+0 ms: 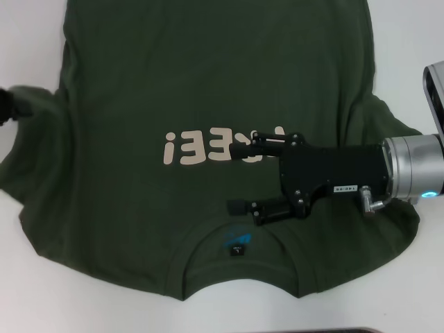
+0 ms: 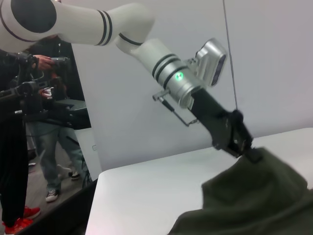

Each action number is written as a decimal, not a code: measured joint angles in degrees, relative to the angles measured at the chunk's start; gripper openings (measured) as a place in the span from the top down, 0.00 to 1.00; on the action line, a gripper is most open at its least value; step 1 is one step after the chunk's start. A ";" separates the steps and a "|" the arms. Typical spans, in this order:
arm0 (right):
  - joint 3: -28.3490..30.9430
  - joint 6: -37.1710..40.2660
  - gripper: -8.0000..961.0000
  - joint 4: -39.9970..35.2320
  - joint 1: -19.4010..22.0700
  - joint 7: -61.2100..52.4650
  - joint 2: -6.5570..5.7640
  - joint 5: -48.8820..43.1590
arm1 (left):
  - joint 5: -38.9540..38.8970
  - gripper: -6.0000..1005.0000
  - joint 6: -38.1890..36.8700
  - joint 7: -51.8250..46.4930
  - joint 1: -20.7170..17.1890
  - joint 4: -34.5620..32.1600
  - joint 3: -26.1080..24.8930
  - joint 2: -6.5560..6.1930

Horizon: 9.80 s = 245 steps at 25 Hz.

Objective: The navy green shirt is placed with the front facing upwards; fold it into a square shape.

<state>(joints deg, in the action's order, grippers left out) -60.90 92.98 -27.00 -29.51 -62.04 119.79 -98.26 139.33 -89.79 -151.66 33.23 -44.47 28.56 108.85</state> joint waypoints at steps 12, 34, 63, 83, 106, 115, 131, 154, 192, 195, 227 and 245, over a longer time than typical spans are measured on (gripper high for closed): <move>0.00 0.28 0.06 0.07 0.67 0.04 -0.03 0.00 | -2.66 0.82 5.73 0.13 3.61 1.86 1.41 6.70; 0.79 -0.52 0.07 0.45 2.29 0.01 -0.17 0.00 | -7.81 0.78 15.33 4.57 4.32 8.68 1.23 10.31; 3.72 -3.15 0.07 -7.64 2.95 -18.25 -1.09 -8.42 | -16.21 0.23 -1.11 7.37 -4.72 4.67 3.34 6.94; 6.59 -2.54 0.07 -10.00 4.26 -22.80 -2.11 -12.45 | -14.61 0.24 11.24 1.13 -3.07 9.11 10.99 9.92; 6.75 -3.24 0.08 -10.09 3.14 -22.68 -1.75 -12.16 | -23.24 0.24 1.67 5.60 -4.47 4.92 6.11 9.65; 6.78 -3.21 0.08 -10.09 2.46 -22.69 -1.25 -12.10 | -23.00 0.24 -2.86 14.15 -6.11 4.50 5.95 7.68; 9.46 -2.57 0.08 -9.36 1.09 -22.96 -0.26 -2.39 | -23.59 0.24 -18.75 77.07 -21.06 2.49 -1.23 12.67; 23.52 9.67 0.08 -23.36 1.29 -74.15 -12.74 -37.13 | -20.51 0.24 -21.57 74.51 -21.13 -0.09 -2.31 11.83; 36.89 5.22 0.12 -11.73 3.83 -87.96 -12.49 -40.74 | -21.03 0.24 -18.47 77.55 -18.88 -0.50 -2.72 12.64; 36.95 4.47 0.12 -11.14 3.85 -88.51 -12.31 -40.76 | -21.03 0.24 -18.36 77.57 -18.90 -0.48 -2.72 12.68; 36.73 -1.89 0.12 -7.05 2.26 -91.16 -11.62 -40.31 | -21.05 0.24 -14.76 79.98 -19.52 0.18 -2.81 13.12; 36.78 -4.08 0.11 -5.23 1.52 -91.12 -11.45 -40.25 | -21.03 0.24 -13.83 79.95 -19.61 0.17 -2.81 13.32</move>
<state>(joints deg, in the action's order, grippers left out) -24.12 88.90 -32.24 -27.98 -153.16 108.34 -138.51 118.30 -103.62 -71.71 13.62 -44.29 25.75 122.17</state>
